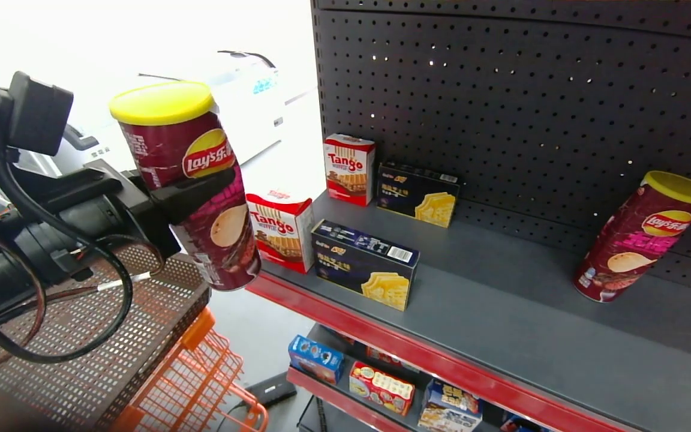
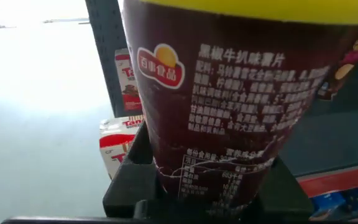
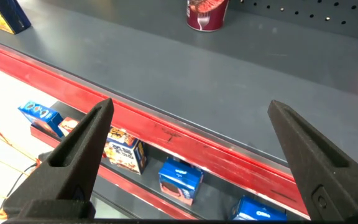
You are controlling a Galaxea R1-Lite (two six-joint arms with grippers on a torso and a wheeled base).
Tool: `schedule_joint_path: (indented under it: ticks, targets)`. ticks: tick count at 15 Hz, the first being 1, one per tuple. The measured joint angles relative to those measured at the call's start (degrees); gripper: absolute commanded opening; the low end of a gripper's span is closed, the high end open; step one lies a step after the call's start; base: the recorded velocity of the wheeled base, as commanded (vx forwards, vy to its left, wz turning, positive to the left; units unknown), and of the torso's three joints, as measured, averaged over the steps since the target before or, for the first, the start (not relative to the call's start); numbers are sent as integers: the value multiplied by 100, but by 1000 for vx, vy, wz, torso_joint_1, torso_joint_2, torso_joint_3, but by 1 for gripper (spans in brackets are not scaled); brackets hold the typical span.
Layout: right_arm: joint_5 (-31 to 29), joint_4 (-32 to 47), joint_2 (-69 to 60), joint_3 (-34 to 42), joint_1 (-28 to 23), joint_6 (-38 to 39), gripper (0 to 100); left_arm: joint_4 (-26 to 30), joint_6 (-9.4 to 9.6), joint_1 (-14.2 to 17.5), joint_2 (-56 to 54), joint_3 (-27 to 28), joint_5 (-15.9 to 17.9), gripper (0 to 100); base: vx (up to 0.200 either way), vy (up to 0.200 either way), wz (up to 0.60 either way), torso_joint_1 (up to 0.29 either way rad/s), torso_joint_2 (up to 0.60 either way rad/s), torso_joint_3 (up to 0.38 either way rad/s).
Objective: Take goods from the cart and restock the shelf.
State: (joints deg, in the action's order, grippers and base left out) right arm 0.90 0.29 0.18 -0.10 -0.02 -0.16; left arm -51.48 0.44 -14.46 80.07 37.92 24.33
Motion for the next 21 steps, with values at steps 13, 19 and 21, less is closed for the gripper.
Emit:
schedule_joint_path:
  ticks: [13,19,21]
  targets:
    - [5,2,0,0,2,0,100,-284,21,-728,278,-138,1029,0,0,0,0,0,0,0]
    - [5,-2,0,0,2,2,100,-449,5,-1095,317,-78,1640,0,0,0,0,0,0,0]
    - [5,0,0,0,2,0,100,-446,0,-1134,347,16,1671,0,0,0,0,0,0,0]
